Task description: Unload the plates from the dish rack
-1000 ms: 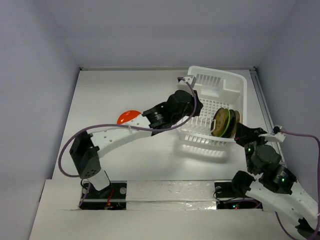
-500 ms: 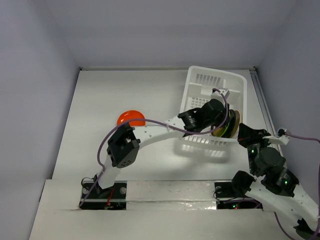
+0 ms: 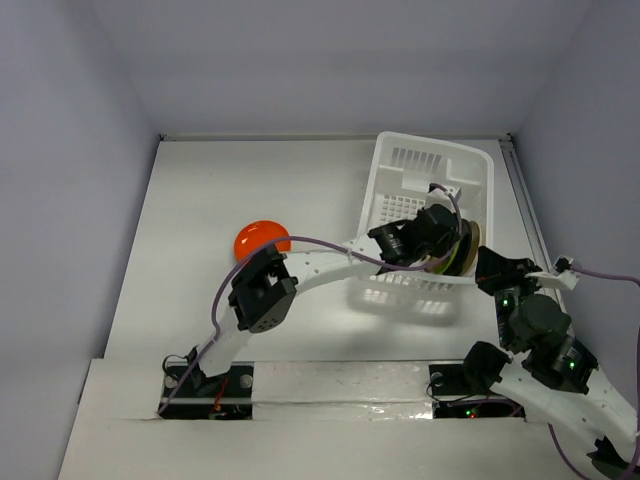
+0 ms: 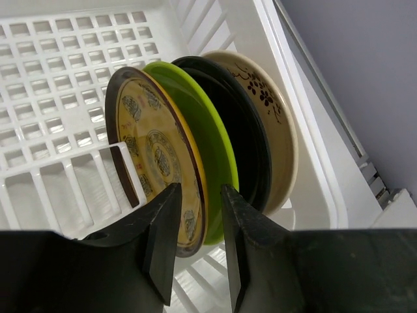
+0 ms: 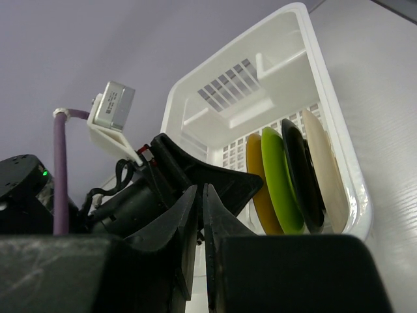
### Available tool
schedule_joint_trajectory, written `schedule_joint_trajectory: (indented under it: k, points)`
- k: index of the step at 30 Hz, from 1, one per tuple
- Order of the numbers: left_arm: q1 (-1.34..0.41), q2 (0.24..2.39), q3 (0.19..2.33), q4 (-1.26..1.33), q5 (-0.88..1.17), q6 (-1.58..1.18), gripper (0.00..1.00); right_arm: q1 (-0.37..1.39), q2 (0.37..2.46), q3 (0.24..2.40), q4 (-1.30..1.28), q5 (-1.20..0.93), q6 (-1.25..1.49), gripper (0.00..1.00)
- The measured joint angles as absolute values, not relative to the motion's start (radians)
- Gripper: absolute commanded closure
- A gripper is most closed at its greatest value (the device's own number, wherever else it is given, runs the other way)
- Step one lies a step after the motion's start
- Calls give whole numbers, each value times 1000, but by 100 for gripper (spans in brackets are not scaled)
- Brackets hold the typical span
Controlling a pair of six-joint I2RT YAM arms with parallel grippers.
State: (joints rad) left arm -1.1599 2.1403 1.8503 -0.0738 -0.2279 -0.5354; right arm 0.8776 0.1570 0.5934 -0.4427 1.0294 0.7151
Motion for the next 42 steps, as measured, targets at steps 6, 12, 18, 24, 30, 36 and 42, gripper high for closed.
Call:
schedule_joint_trajectory:
  k: [6, 12, 18, 24, 30, 36, 42]
  points:
    - [-1163, 2194, 1887, -78, -233, -525, 78, 878, 157, 593, -442, 1029, 714, 86]
    - [-1171, 2221, 1914, -89, -255, -518, 98, 878, 157, 592, -442, 1028, 711, 86]
    - [-1176, 2220, 1909, -85, -277, -519, 100, 878, 158, 592, -441, 1024, 709, 86]
    - [-1176, 2173, 1843, -46, -277, -542, 100, 878, 170, 592, -440, 1020, 704, 86]
    - [-1177, 2091, 1774, -7, -274, -565, 100, 878, 172, 592, -440, 1020, 704, 86]
    - [-1177, 1969, 1718, 35, -321, -565, 100, 878, 172, 592, -440, 1020, 704, 86]
    - [-1176, 1835, 1630, 81, -374, -562, 100, 878, 172, 592, -440, 1020, 704, 86]
